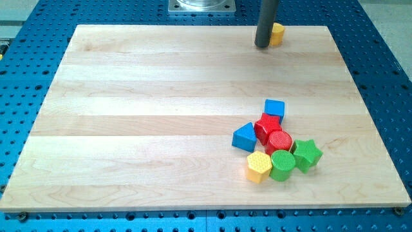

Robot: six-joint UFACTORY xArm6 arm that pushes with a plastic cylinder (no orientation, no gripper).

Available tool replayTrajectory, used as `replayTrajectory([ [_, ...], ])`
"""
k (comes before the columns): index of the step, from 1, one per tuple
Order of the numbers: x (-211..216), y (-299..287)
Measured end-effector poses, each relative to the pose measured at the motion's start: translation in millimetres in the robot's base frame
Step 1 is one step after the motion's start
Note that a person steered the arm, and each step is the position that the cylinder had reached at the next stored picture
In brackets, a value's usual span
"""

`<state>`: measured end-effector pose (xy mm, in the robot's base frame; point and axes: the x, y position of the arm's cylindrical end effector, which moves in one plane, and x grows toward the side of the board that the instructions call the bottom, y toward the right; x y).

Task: Separate the stars from the group of blocks

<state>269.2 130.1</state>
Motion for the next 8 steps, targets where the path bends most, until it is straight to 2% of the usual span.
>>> replayTrajectory([
  [1,46,36],
  [3,214,104],
  [4,266,68],
  [5,270,42],
  [6,277,77],
  [7,306,33],
  [8,298,-23],
])
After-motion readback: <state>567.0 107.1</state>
